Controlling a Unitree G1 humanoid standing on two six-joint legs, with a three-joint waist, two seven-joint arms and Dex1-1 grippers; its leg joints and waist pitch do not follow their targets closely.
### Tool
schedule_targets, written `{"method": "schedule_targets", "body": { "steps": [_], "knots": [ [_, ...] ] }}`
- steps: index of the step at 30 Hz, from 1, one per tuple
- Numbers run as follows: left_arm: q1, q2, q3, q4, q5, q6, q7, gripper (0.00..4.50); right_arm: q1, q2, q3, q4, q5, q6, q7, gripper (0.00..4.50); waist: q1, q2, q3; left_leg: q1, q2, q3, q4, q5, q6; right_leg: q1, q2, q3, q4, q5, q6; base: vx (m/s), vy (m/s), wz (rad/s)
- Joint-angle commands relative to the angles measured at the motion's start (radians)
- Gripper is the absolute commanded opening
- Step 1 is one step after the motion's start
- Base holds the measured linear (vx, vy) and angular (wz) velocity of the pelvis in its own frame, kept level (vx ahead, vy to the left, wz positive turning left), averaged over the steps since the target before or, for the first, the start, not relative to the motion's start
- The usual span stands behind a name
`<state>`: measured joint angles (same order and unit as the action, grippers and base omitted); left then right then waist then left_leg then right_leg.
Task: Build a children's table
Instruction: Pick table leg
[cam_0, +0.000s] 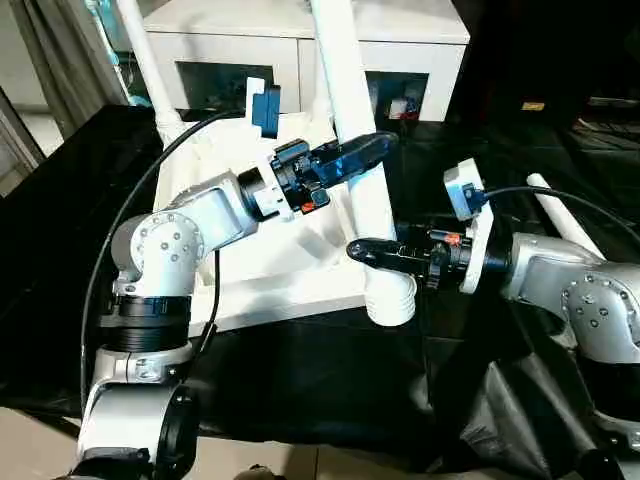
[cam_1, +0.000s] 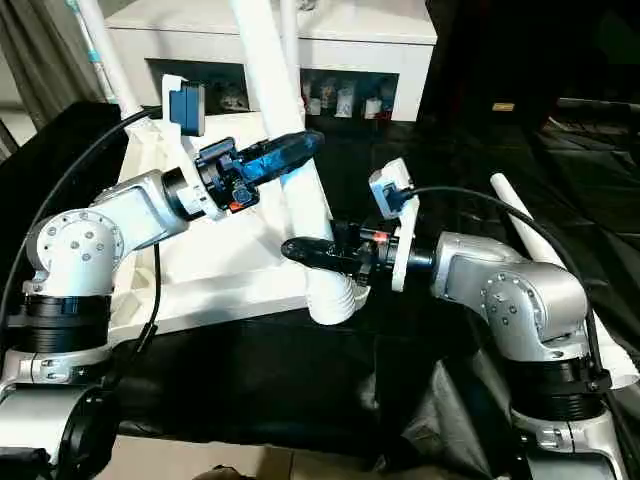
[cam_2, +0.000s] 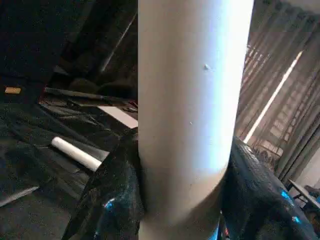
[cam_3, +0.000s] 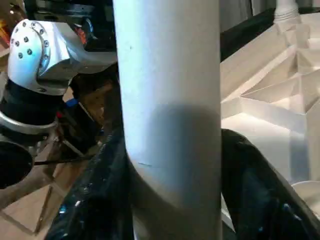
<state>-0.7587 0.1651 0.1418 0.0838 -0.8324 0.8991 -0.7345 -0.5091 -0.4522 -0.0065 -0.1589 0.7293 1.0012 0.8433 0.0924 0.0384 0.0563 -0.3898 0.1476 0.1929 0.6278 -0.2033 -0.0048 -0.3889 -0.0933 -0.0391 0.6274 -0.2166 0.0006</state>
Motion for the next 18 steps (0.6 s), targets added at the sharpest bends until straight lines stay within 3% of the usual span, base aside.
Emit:
{"method": "schedule_targets", "body": {
  "steps": [1,4,11,13,16,18],
  "knots": [
    [-0.017,0.004,0.018,-0.029,-0.052,0.008,-0.036,1.82,0.012,-0.007,0.008,0.016,-0.016,0.026,-0.028,2.16,0.004,-0.014,-0.073,0.023,0.07,-0.033,-0.075,-0.025,0.039,0.047,-0.06,0.036,-0.053,0.021,-0.272,0.0,0.0,0.0],
    [-0.017,0.005,0.017,-0.029,-0.053,0.007,-0.037,1.82,0.012,-0.004,0.007,0.017,-0.016,0.025,-0.037,1.94,0.004,-0.013,-0.072,0.022,0.069,-0.032,-0.075,-0.029,0.036,0.047,-0.06,0.036,-0.054,0.017,-0.271,0.0,0.0,0.0],
    [-0.019,0.005,0.013,-0.016,-0.025,-0.015,-0.016,1.82,0.018,0.016,0.01,0.014,-0.042,-0.009,-0.073,1.89,0.003,-0.013,-0.074,0.023,0.069,-0.032,-0.075,-0.028,0.03,0.048,-0.06,0.036,-0.053,0.029,-0.271,0.0,0.0,0.0],
    [-0.032,-0.012,0.038,0.016,-0.019,-0.016,0.047,2.38,0.018,0.03,0.017,0.009,-0.062,-0.036,-0.104,1.89,0.003,-0.012,-0.074,0.022,0.069,-0.032,-0.074,-0.029,0.028,0.047,-0.06,0.036,-0.053,0.029,-0.27,0.0,0.0,0.0],
    [-0.042,-0.026,0.062,0.037,-0.018,-0.017,0.096,2.61,0.016,0.042,0.035,0.003,-0.102,-0.075,-0.134,1.88,0.003,-0.013,-0.074,0.021,0.068,-0.032,-0.074,-0.024,0.02,0.048,-0.06,0.036,-0.053,0.032,-0.27,0.0,0.0,0.0],
    [-0.037,-0.035,0.046,0.04,0.039,-0.058,0.145,2.85,0.013,0.078,0.058,-0.004,-0.147,-0.117,-0.191,1.88,0.001,-0.012,-0.074,0.021,0.068,-0.033,-0.075,-0.027,0.016,0.047,-0.059,0.036,-0.054,0.031,-0.262,0.0,0.0,0.0]
  ]
}}
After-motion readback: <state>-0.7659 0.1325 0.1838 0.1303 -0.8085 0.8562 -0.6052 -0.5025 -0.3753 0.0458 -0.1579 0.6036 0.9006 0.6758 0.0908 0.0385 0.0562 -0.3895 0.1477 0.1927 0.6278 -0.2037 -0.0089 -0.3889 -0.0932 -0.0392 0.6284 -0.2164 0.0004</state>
